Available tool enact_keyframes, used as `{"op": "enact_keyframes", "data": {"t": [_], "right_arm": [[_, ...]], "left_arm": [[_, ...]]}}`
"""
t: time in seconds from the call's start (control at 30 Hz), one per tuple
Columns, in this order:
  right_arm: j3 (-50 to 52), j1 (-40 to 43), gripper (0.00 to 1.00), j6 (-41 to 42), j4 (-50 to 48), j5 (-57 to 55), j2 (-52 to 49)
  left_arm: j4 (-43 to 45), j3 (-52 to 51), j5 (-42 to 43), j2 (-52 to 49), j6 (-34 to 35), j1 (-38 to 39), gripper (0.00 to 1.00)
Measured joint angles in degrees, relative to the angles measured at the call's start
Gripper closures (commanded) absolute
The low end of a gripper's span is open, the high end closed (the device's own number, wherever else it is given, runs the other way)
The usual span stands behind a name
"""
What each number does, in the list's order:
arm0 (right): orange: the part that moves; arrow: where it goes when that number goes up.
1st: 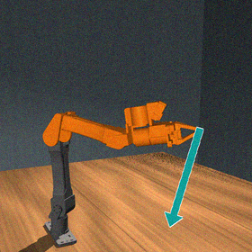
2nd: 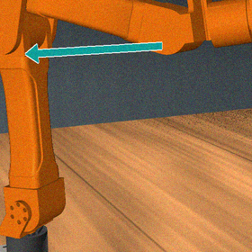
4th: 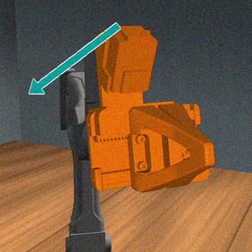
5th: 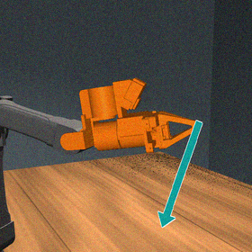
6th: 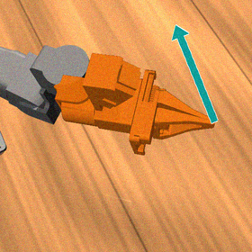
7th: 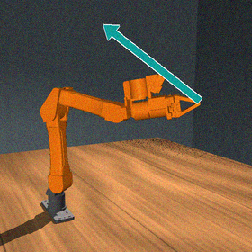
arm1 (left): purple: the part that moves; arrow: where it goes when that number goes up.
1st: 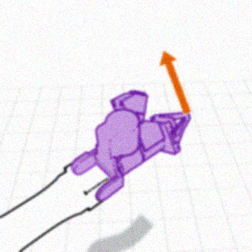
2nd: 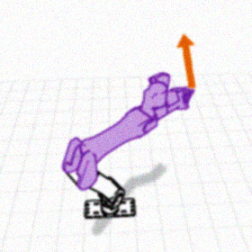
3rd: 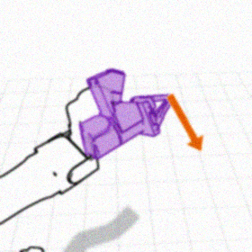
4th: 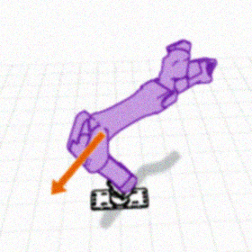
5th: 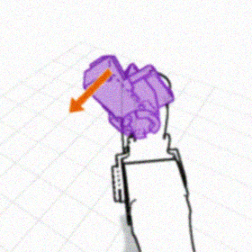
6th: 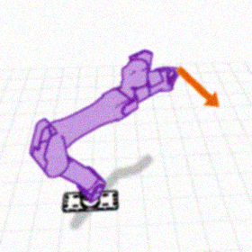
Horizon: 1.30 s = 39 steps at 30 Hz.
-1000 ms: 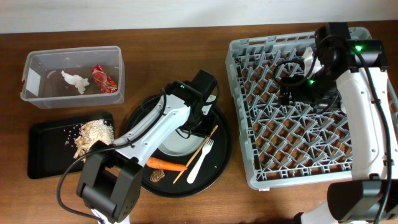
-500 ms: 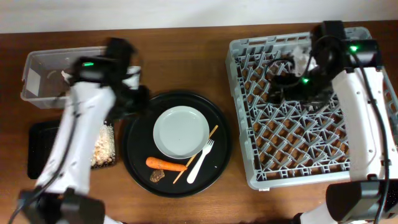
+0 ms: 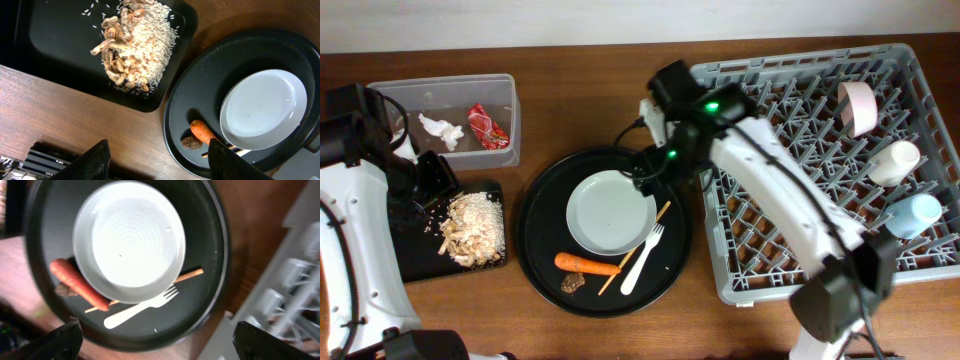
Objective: Sort waste into correct bins and load items into the dishwasher rack
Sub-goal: 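Grasp the grey plate with the right gripper and lift it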
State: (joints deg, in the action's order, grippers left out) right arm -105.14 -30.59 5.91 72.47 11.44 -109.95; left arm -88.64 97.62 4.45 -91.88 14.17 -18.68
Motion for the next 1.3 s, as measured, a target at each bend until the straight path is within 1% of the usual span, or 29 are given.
{"op": "enact_keyframes", "data": {"t": [0.17,0.3,0.43,0.53,0.57,0.6,0.73,0.9,0.97,1.17,1.3], "right_arm": [[0.02,-0.74,0.19,2.43,-2.27,-0.52,-8.98],[0.02,-0.85,0.21,4.31,-3.65,-0.87,-15.34],[0.02,-1.09,0.32,4.83,-3.93,-0.94,-19.34],[0.02,-1.40,0.47,5.22,-4.28,-1.03,-21.29],[0.02,-1.42,0.50,5.38,-4.68,-1.07,-21.49],[0.04,-1.44,0.55,5.44,-5.03,-1.07,-21.53],[0.04,-1.46,0.82,5.38,-5.53,-1.05,-21.55],[0.04,-1.46,0.91,5.79,-5.57,-1.05,-21.55],[0.04,-1.46,0.96,5.79,-5.75,-1.05,-21.55],[-0.24,-1.14,0.96,5.92,-5.44,-0.85,-21.55],[-3.72,-0.04,0.96,5.84,-1.33,-2.51,-20.94]], "left_arm": [[-0.02,0.00,0.00,0.00,0.00,0.00,0.38],[0.04,0.00,0.00,0.00,0.00,0.00,0.37],[0.09,0.00,0.00,0.00,0.00,0.00,0.38],[0.09,0.00,0.00,0.00,0.00,0.00,0.38],[0.09,0.00,0.00,0.00,0.00,0.00,0.38],[0.09,0.00,0.00,0.00,0.00,0.00,0.38],[0.07,0.00,0.00,0.00,0.00,0.00,0.38],[0.07,0.00,0.00,0.00,0.00,0.00,0.38],[0.04,0.00,0.00,0.00,0.00,0.00,0.38],[0.07,0.00,0.00,0.00,0.00,0.00,0.38],[0.07,0.00,0.00,0.00,0.00,0.00,0.38]]}}
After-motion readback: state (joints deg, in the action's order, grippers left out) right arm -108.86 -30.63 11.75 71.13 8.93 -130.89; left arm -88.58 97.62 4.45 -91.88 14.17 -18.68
